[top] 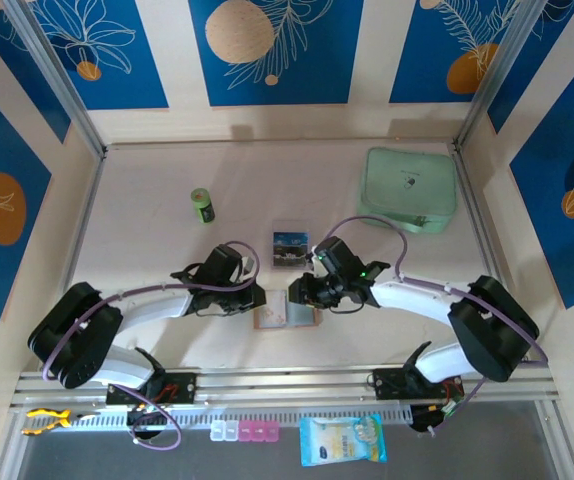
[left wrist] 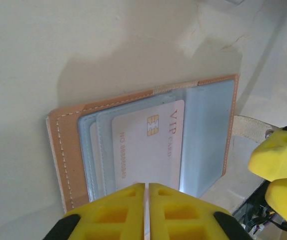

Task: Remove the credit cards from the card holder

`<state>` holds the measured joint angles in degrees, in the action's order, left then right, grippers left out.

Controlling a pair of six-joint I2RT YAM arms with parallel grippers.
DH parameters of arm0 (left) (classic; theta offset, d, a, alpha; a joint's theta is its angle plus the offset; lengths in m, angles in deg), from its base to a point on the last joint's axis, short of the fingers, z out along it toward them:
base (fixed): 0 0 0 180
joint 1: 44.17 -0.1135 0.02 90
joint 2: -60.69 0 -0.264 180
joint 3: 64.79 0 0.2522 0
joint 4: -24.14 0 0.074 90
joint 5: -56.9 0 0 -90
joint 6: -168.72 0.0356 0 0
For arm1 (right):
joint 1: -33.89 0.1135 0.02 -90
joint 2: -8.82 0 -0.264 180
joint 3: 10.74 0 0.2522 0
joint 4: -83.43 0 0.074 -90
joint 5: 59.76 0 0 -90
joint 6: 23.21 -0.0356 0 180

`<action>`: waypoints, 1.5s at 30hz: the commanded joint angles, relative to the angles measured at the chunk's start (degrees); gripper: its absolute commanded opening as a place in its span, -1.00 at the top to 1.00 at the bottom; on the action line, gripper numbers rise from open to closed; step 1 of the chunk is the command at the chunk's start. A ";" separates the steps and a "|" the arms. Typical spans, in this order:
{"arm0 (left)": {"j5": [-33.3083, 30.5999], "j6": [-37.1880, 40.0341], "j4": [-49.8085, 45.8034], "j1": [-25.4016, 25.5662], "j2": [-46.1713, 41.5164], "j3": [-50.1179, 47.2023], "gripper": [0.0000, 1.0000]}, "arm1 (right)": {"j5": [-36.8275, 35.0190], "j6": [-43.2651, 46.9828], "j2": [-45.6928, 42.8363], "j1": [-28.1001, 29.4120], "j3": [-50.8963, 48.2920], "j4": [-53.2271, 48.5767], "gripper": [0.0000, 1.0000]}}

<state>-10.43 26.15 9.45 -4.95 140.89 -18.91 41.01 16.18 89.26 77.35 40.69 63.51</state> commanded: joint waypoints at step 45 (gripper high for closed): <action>0.61 0.61 0.32 -0.55 2.24 -3.33 0.94 | 3.99 -1.92 13.29 2.34 3.76 5.17 0.55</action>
<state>-10.16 26.54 11.01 -4.95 142.69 -21.14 42.95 15.19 101.63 79.28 43.53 67.69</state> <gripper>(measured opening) 0.054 0.227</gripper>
